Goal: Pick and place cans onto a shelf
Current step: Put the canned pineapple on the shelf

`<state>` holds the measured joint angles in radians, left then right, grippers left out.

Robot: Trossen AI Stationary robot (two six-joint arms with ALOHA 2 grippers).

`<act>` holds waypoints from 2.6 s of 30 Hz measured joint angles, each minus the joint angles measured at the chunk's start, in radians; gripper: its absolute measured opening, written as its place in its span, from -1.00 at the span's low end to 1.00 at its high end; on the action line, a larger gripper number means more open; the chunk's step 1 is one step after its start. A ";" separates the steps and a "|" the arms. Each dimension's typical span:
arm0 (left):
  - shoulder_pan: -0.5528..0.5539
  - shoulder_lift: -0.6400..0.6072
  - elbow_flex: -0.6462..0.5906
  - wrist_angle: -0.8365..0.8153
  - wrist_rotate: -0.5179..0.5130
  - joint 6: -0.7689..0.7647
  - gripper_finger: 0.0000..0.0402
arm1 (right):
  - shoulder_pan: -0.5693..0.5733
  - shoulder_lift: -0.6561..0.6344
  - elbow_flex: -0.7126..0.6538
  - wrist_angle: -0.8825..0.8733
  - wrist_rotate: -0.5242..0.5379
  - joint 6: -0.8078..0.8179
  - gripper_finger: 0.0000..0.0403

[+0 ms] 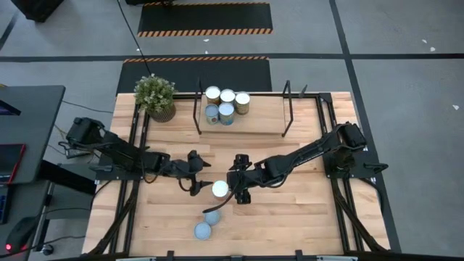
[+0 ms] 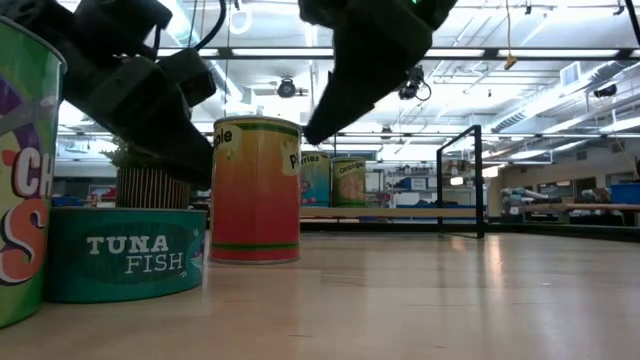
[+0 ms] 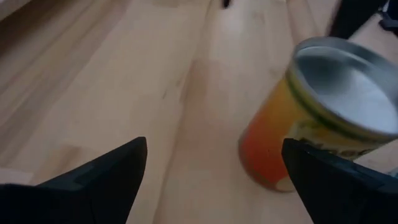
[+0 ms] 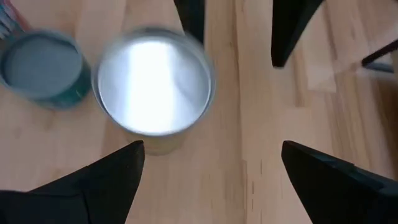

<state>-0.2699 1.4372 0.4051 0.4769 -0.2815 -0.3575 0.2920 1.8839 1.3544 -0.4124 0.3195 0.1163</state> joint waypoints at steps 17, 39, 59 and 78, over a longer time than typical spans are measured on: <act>-0.108 0.009 0.015 -0.051 -0.082 -0.040 0.88 | -0.081 -0.033 0.000 -0.129 0.037 -0.017 0.89; -0.134 0.009 0.014 -0.032 -0.205 -0.068 0.88 | 0.038 0.045 -0.038 0.088 0.024 0.072 0.89; -0.178 0.009 0.014 -0.024 -0.192 -0.058 0.88 | 0.024 0.034 -0.037 0.030 -0.062 0.138 0.89; -0.195 0.217 0.108 0.040 -0.204 -0.043 0.88 | 0.053 0.142 -0.037 0.248 0.081 0.275 0.89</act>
<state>-0.4652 1.6540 0.5129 0.5171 -0.4860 -0.4009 0.3451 2.0257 1.3177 -0.1647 0.4004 0.3915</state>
